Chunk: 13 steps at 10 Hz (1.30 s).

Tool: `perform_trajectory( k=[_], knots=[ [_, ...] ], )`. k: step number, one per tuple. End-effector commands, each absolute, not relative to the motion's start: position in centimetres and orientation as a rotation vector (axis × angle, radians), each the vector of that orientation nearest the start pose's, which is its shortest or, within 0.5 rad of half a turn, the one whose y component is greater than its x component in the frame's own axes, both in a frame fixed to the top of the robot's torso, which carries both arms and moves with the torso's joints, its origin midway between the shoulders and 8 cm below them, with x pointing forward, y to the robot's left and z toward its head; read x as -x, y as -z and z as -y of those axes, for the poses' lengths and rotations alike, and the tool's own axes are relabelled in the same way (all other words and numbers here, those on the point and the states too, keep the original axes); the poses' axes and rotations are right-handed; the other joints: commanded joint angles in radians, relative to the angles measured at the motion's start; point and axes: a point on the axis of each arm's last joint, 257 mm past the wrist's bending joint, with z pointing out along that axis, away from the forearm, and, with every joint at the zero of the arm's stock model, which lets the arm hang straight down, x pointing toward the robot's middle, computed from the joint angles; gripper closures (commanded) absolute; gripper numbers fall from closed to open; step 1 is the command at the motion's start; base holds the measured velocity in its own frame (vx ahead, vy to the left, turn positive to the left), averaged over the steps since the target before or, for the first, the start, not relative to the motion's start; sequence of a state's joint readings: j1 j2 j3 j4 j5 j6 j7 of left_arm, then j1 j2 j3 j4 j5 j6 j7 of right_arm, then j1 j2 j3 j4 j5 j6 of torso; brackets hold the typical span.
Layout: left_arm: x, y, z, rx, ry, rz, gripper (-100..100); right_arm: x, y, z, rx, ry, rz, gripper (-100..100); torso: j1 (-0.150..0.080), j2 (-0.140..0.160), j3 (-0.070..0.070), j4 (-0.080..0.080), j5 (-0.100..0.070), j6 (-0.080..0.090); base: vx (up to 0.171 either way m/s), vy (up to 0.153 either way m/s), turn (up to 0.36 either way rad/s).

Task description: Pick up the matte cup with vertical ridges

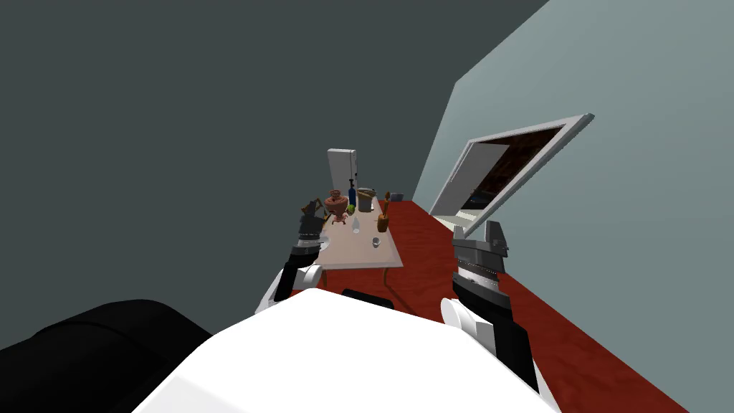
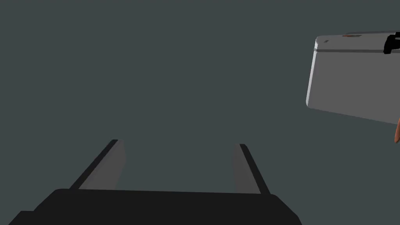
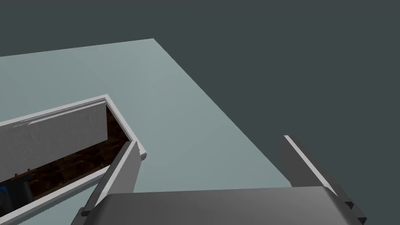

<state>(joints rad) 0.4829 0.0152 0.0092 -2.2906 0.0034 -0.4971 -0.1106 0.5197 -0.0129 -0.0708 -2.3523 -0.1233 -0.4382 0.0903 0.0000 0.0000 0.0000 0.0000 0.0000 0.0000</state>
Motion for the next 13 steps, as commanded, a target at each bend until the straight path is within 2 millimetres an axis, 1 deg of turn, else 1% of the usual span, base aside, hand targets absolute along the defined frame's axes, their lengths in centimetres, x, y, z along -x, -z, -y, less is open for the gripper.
perform_trajectory(
  k=[1, 2, 3, 6, 7, 9, 12, 13],
  knots=[
    [-35.1, -2.1, -28.4, 0.597, 1.173, -0.691, -100, -33.1, -4.1, 31.4, -0.683, -1.222, -0.575, 0, 0.000, 0.000, 0.000, 0.000, 0.000, 0.000, -0.030, -0.105, -0.127],
    [-35.5, -1.4, -28.7, 0.606, 1.157, -0.716, -100, -33.1, -4.1, 31.4, -0.683, -1.222, -0.575, 0, -0.006, 0.002, 0.001, 0.000, -0.001, 0.000, -0.032, -0.160, -0.177],
    [-36.3, 0.4, -29.6, 0.633, 1.117, -0.772, -100, -33.1, -4.1, 31.4, -0.683, -1.222, -0.575, 0, -0.010, 0.002, 0.001, 0.000, -0.002, 0.001, -0.030, -0.191, -0.253],
    [-37.7, 4.0, -31.7, 0.699, 1.037, -0.870, -100, -33.1, -4.1, 31.4, -0.684, -1.223, -0.575, 0, -0.015, 0.004, 0.002, 0.001, -0.003, 0.000, -0.044, -0.218, -0.171],
    [-37.7, 4.0, -31.7, 0.699, 1.037, -0.870, -100, -33.1, -4.1, 31.4, -0.684, -1.223, -0.575, 0, -0.014, 0.004, 0.002, 0.001, -0.003, 0.000, -0.008, -0.122, -0.041],
    [-38.5, 7.0, -33.6, 0.755, 0.973, -0.943, -100, -33.1, -4.1, 31.4, -0.683, -1.222, -0.575, 0, -0.007, 0.002, 0.001, 0.000, -0.002, 0.000, -0.001, -0.116, -0.158],
    [-39.2, 12.0, -37.0, 0.853, 0.863, -1.055, -100, -33.1, -4.1, 31.4, -0.683, -1.222, -0.575, 0, -0.012, 0.000, 0.000, 0.000, -0.003, 0.000, 0.021, -0.194, -0.251],
    [-39.2, 12.2, -37.0, 0.857, 0.861, -1.059, -100, -33.1, -4.1, 31.4, -0.684, -1.222, -0.575, 0, -0.013, 0.000, 0.000, 0.000, -0.003, 0.000, 0.017, -0.131, -0.028]
  ],
)
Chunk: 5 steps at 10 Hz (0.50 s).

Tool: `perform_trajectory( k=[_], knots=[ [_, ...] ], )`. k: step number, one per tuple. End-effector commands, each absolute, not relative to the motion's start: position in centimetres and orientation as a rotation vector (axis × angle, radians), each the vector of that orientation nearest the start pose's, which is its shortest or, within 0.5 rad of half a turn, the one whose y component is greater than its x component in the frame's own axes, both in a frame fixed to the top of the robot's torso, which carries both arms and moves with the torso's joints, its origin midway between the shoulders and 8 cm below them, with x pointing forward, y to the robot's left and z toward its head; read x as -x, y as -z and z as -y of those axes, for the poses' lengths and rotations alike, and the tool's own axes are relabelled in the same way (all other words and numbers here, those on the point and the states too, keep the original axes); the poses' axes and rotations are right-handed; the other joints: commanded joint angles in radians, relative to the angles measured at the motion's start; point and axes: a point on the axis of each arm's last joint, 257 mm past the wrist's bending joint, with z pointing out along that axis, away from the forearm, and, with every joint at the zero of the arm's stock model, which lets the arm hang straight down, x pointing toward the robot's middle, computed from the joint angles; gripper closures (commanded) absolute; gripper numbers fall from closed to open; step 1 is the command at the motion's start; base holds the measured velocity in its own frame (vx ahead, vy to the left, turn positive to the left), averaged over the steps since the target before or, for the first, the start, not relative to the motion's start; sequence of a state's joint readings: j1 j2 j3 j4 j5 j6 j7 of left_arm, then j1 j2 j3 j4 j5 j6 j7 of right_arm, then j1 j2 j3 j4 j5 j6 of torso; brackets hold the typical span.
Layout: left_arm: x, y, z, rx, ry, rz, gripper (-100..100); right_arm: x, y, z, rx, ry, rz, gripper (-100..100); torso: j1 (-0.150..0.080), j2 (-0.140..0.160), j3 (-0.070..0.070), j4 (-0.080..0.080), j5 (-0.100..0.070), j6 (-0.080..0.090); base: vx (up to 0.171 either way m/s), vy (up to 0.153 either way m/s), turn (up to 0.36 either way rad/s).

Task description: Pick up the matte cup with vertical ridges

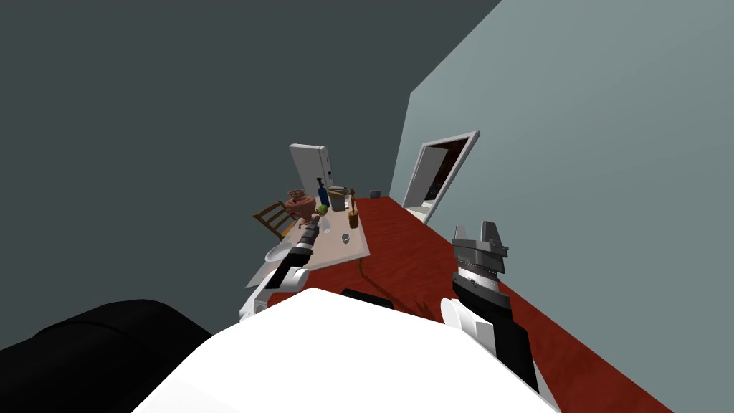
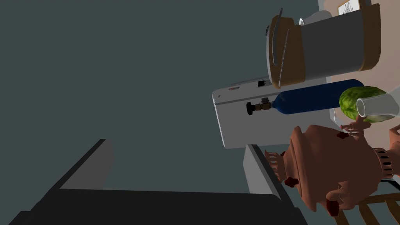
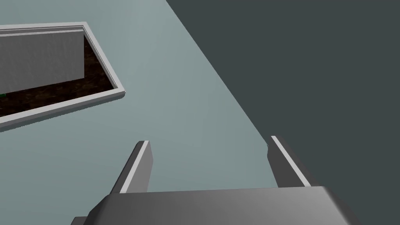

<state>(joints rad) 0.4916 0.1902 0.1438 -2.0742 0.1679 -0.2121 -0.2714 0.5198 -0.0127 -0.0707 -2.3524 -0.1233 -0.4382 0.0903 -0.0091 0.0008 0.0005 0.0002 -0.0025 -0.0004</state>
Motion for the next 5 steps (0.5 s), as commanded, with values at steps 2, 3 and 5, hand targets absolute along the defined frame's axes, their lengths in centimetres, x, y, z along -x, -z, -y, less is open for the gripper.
perform_trajectory(
  k=[2, 3, 5],
  knots=[
    [-39.1, 15.9, -39.6, 0.931, 0.782, -1.134, -100, -33.1, -4.1, 31.4, -0.683, -1.222, -0.575, 0, 0.002, 0.001, 0.000, 0.000, 0.001, 0.000, 0.015, -0.114, -0.206],
    [-39.2, 16.1, -39.6, 0.937, 0.779, -1.140, -100, -33.1, -4.1, 31.4, -0.683, -1.222, -0.575, 0, 0.001, 0.000, 0.000, 0.000, 0.000, 0.001, 0.023, -0.096, -0.094],
    [-38.9, 18.2, -41.0, 0.981, 0.736, -1.181, -100, -33.1, -4.1, 31.4, -0.683, -1.222, -0.575, 0, 0.003, 0.000, 0.000, 0.000, 0.001, 0.000, 0.022, -0.088, -0.112]
  ],
)
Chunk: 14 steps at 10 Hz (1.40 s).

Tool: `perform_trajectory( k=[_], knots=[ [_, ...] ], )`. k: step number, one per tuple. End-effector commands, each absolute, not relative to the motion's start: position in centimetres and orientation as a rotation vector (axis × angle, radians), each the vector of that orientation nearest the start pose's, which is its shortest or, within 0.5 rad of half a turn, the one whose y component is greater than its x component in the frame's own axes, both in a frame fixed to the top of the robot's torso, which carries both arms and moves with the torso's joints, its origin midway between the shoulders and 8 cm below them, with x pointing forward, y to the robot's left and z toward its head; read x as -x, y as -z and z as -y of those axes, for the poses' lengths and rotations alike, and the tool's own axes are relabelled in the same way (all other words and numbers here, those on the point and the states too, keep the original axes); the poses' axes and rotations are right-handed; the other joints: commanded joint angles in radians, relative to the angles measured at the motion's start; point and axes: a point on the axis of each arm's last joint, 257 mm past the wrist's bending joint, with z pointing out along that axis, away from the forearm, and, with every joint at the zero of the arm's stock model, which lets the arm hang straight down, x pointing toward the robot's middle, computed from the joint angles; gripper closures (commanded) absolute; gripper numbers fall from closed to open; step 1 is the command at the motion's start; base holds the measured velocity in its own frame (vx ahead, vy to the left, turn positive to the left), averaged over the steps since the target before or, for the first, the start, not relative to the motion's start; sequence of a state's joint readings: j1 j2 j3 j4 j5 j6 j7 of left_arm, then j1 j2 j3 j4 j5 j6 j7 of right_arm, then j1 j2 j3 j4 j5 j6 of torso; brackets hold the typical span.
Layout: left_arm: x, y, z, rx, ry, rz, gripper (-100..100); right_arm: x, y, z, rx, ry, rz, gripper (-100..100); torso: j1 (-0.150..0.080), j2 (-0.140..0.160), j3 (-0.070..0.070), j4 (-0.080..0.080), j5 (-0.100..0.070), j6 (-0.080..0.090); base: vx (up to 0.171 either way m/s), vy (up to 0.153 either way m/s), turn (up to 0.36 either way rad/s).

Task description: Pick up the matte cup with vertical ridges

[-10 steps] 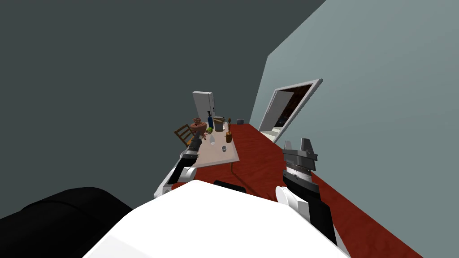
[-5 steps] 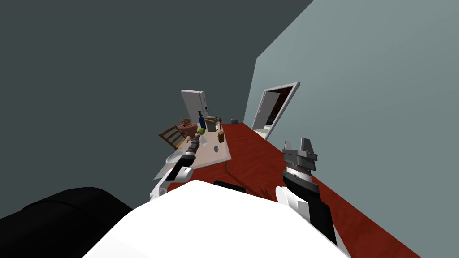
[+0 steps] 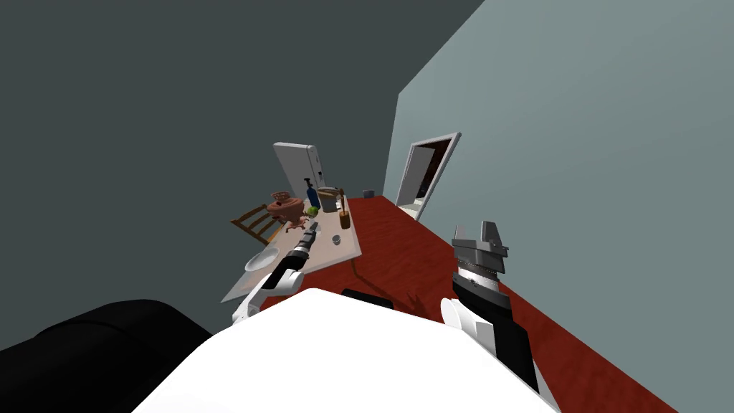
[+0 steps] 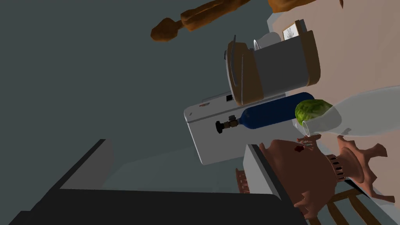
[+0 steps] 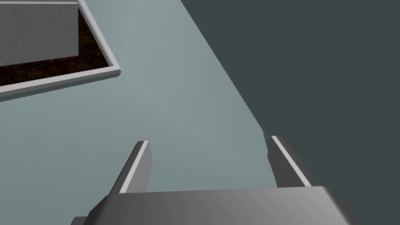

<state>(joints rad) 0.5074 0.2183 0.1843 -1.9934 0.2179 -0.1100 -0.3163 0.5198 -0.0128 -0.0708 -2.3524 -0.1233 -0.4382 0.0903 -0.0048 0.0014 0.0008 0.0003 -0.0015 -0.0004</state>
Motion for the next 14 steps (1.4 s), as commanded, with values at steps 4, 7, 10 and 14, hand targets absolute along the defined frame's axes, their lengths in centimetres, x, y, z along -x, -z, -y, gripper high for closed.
perform_trajectory(
  k=[4, 7, 10, 14],
  knots=[
    [-37.2, 24.5, -45.5, 1.119, 0.605, -1.295, -100, -33.1, -4.1, 31.4, -0.683, -1.222, -0.575, 0, -0.001, -0.001, 0.000, 0.000, 0.000, 0.000, 0.041, -0.096, -0.176],
    [-35.4, 28.5, -48.4, 1.218, 0.516, -1.364, -100, -33.1, -4.1, 31.4, -0.683, -1.222, -0.575, 0, 0.000, 0.000, 0.000, 0.000, 0.000, 0.000, 0.042, -0.082, -0.182],
    [-32.9, 32.4, -51.2, 1.324, 0.428, -1.428, -100, -33.1, -4.1, 31.4, -0.683, -1.222, -0.575, 0, 0.002, -0.002, -0.001, 0.000, 0.000, 0.000, 0.072, -0.059, -0.176],
    [-29.5, 36.8, -54.0, 1.453, 0.329, -1.494, -100, -33.1, -4.1, 31.4, -0.683, -1.222, -0.576, 0, 0.003, -0.001, 0.000, 0.000, 0.001, -0.001, 0.058, -0.030, -0.126]
  ],
)
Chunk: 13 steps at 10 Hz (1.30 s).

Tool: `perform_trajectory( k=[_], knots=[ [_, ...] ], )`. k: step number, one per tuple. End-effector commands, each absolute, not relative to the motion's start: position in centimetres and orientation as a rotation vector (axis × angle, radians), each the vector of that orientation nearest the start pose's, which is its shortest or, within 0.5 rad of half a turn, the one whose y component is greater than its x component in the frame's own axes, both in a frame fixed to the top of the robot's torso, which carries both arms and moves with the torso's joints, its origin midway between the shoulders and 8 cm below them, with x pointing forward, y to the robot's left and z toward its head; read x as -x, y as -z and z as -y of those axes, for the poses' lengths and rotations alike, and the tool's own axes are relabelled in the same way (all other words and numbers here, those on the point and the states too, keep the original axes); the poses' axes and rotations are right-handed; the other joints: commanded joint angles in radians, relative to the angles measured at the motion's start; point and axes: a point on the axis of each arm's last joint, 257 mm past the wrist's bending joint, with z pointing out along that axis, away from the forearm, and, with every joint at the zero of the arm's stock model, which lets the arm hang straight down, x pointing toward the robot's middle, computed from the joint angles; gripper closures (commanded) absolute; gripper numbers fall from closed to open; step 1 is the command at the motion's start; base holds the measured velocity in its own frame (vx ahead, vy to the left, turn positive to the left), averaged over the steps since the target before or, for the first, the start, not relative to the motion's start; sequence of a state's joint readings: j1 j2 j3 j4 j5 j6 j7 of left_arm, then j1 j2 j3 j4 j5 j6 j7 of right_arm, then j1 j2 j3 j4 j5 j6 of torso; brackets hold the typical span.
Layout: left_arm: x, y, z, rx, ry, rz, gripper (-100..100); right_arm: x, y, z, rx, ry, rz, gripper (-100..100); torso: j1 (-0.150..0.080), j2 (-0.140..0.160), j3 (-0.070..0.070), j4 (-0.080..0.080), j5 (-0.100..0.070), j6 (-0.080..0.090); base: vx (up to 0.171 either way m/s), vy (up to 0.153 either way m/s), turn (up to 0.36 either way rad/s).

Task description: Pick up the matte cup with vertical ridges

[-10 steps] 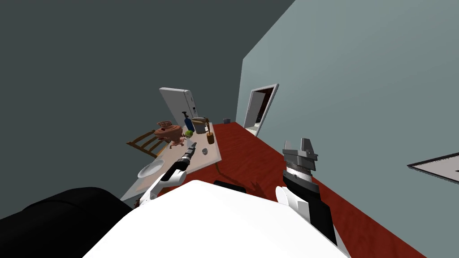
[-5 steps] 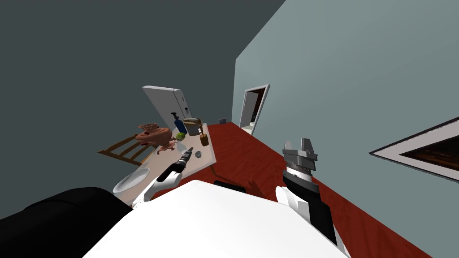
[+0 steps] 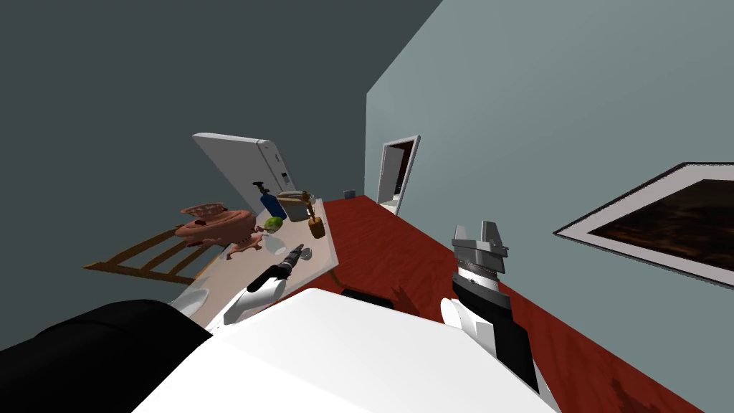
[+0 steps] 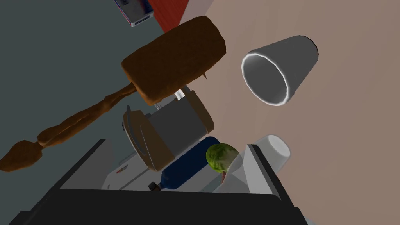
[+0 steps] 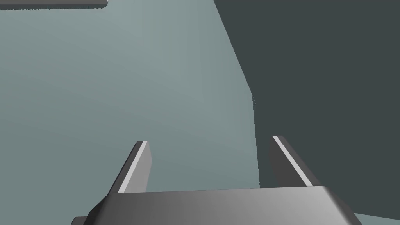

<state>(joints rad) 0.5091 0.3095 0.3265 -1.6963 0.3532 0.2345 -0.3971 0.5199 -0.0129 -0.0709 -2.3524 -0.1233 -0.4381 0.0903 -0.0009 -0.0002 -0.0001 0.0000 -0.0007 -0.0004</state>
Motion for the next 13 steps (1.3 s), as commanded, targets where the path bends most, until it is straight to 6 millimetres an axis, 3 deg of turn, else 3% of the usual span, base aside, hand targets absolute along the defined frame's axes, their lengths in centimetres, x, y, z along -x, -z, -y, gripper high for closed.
perform_trajectory(
  k=[1, 3, 5, 6, 8, 9, 10, 11, 12, 13],
  knots=[
    [-27.9, 38.2, -55.2, 1.502, 0.290, -1.510, -100, -33.1, -4.1, 31.4, -0.683, -1.222, -0.576, 0, 0.000, 0.000, 0.000, 0.000, 0.000, 0.000, 0.083, -0.022, -0.239],
    [-27.8, 38.5, -55.2, 1.511, 0.286, -1.518, -100, -33.1, -4.1, 31.4, -0.683, -1.222, -0.576, 0, 0.000, 0.000, 0.000, 0.000, 0.000, -0.001, 0.044, -0.008, -0.041],
    [-24.2, 41.5, -57.3, 1.624, 0.203, -1.554, -100, -33.1, -4.1, 31.4, -0.683, -1.222, -0.576, 0, 0.001, 0.002, 0.001, 0.000, 0.000, 0.000, 0.055, 0.006, -0.193],
    [-24.2, 41.5, -57.3, 1.626, 0.202, -1.555, -100, -33.1, -4.1, 31.4, -0.683, -1.222, -0.576, 0, 0.002, 0.000, 0.000, 0.000, 0.000, 0.000, 0.063, 0.012, -0.086],
    [-20.5, 44.1, -59.0, 1.739, 0.125, -1.580, -100, -33.1, -4.1, 31.4, -0.683, -1.222, -0.576, 0, 0.002, 0.000, 0.000, 0.000, 0.000, 0.000, 0.073, 0.020, -0.220],
    [-20.5, 44.1, -59.0, 1.739, 0.125, -1.580, -100, -33.1, -4.1, 31.4, -0.683, -1.222, -0.576, 0, 0.003, 0.000, 0.000, 0.000, 0.001, 0.000, 0.053, 0.030, -0.038],
    [-18.6, 45.2, -59.7, 1.794, 0.089, -1.589, -100, -33.1, -4.1, 31.4, -0.683, -1.222, -0.576, 0, 0.003, 0.001, 0.000, 0.000, 0.000, -0.001, 0.054, 0.032, -0.080],
    [-18.6, 45.2, -59.7, 1.794, 0.089, -1.589, -100, -33.1, -4.1, 31.4, -0.683, -1.222, -0.576, 0, 0.003, 0.001, 0.000, 0.000, 0.001, -0.001, 0.044, 0.029, -0.078],
    [-16.8, 46.2, -60.3, 1.848, 0.055, -1.596, -100, -33.1, -4.1, 31.4, -0.683, -1.222, -0.576, 0, 0.003, 0.001, 0.001, 0.000, 0.000, -0.001, 0.044, 0.039, -0.130],
    [-16.8, 46.2, -60.3, 1.848, 0.055, -1.596, -100, -33.1, -4.1, 31.4, -0.683, -1.222, -0.576, 0, 0.003, 0.001, 0.001, 0.000, 0.001, 0.000, 0.036, 0.036, -0.068]
  ],
)
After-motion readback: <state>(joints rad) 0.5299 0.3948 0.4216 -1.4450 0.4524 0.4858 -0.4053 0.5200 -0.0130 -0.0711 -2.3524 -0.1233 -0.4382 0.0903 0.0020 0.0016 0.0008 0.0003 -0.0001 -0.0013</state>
